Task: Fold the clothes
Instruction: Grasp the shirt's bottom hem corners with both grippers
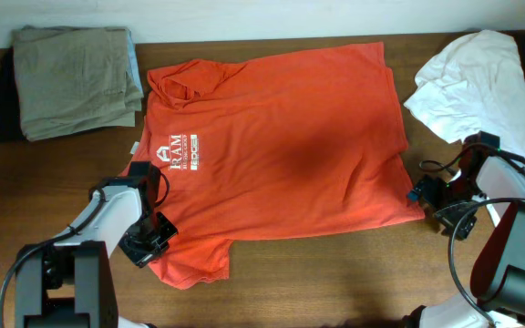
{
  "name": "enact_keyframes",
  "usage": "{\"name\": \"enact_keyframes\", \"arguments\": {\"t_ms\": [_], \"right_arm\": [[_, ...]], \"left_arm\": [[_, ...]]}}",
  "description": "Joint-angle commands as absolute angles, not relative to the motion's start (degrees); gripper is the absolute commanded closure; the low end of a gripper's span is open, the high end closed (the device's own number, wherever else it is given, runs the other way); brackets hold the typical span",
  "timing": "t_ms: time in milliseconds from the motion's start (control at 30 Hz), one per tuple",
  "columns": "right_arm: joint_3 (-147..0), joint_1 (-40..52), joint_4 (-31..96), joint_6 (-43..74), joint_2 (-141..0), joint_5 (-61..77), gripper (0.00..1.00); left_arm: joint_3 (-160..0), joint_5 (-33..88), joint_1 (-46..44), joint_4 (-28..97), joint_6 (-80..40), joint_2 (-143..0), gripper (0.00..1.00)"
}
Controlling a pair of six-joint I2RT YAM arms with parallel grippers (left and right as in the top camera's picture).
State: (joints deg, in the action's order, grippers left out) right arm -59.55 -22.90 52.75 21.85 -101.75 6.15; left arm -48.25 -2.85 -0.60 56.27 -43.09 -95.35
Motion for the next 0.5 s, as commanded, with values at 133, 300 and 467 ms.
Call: {"name": "enact_keyframes", "arguments": {"t_ms": [133,300,467], "right_arm": [[-56.71,-19.35,49.04,21.5,-101.51,7.31,0.32],[-55.29,-19.07,47.13,21.5,-101.51,7.31,0.34],[-54.92,-19.03,46.94,23.42,-101.49,7.33,0.96]], "left_arm": [[-47.94,-2.61,-0.32,56.05,-41.58,-94.52,0.98],[-47.94,-2.57,-0.32,56.03,-40.18,-94.52,0.98],[-47.99,-2.63,-0.32,56.66,-40.18,-94.28,0.99]]}}
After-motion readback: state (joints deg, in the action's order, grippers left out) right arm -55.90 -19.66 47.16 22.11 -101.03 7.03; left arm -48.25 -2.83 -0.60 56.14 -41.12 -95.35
